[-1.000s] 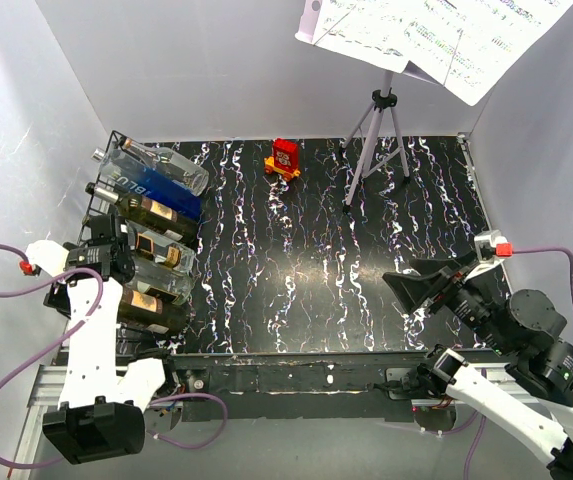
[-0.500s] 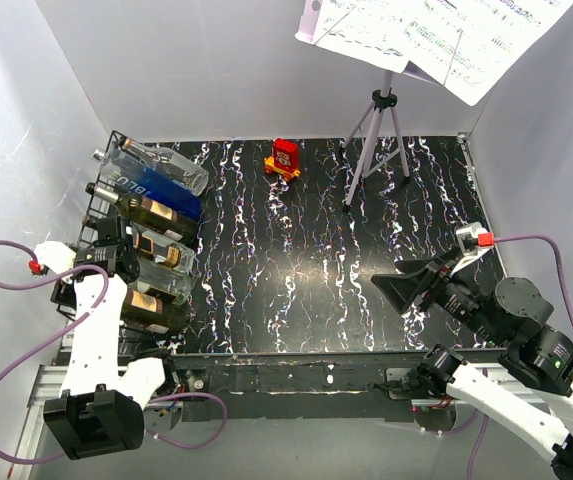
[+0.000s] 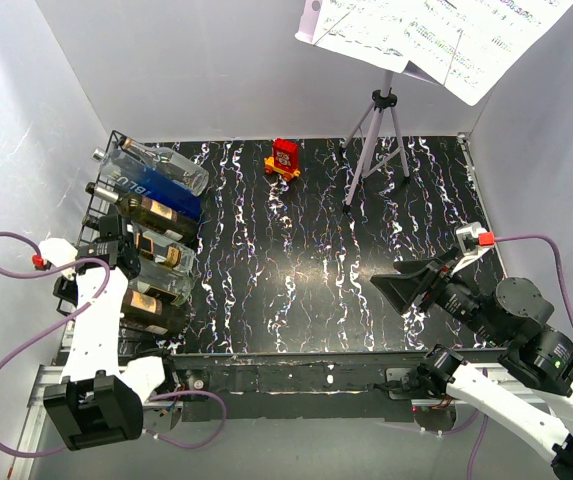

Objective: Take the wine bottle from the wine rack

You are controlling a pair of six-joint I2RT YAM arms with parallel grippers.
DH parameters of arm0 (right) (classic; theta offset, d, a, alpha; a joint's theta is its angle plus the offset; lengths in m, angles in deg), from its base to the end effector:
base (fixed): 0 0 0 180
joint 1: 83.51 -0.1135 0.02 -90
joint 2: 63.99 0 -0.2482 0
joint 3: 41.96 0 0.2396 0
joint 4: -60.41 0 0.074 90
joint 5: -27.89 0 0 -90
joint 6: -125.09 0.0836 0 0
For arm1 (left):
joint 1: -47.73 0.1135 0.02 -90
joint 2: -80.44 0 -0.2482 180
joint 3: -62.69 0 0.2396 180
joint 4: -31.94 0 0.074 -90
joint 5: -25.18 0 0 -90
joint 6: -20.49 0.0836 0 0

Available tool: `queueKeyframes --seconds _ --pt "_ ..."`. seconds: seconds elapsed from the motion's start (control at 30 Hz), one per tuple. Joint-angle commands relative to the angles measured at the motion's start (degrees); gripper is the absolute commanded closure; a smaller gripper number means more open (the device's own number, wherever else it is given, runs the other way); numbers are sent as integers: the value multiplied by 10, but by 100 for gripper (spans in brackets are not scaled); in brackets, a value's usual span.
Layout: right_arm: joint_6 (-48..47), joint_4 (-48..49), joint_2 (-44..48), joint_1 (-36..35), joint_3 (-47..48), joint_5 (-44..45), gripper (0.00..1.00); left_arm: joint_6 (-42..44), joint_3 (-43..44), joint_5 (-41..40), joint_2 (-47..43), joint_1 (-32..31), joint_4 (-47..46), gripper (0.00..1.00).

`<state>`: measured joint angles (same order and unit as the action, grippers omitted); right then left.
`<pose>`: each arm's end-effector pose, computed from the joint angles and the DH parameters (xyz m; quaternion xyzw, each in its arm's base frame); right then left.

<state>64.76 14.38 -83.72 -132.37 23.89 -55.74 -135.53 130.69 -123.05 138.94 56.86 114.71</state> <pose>0.0790 0.0764 0.3702 -0.0788 0.7021 0.4168 0.5719 0.1473 0.0957 0.2516 -0.5832 0.6419 0.3627 0.3410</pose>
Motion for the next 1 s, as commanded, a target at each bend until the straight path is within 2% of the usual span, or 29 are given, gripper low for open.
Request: queueKeyframes --seconds 0.0,0.07,0.2,0.23,0.3,0.67,0.9,0.97 --pt "0 23 6 -2 16 -1 14 -32 6 -7 16 0 -20 49" --pt "0 23 7 -2 15 0 14 -30 5 -7 18 1 -24 58" --pt "-1 15 14 -2 19 6 14 -23 17 -12 8 1 -14 97" --pt "-2 13 14 -2 20 8 14 -24 23 -14 3 0 -5 100" --pt "-5 10 18 -2 19 13 14 -21 38 -13 -13 1 0 100" --pt "-8 11 14 -2 29 29 15 145 104 45 -100 -1 -52 100" --pt "-8 19 13 -2 28 28 16 271 56 197 -219 -2 -122 100" --pt "-8 25 14 -2 25 28 16 294 69 247 -231 -5 -112 100"
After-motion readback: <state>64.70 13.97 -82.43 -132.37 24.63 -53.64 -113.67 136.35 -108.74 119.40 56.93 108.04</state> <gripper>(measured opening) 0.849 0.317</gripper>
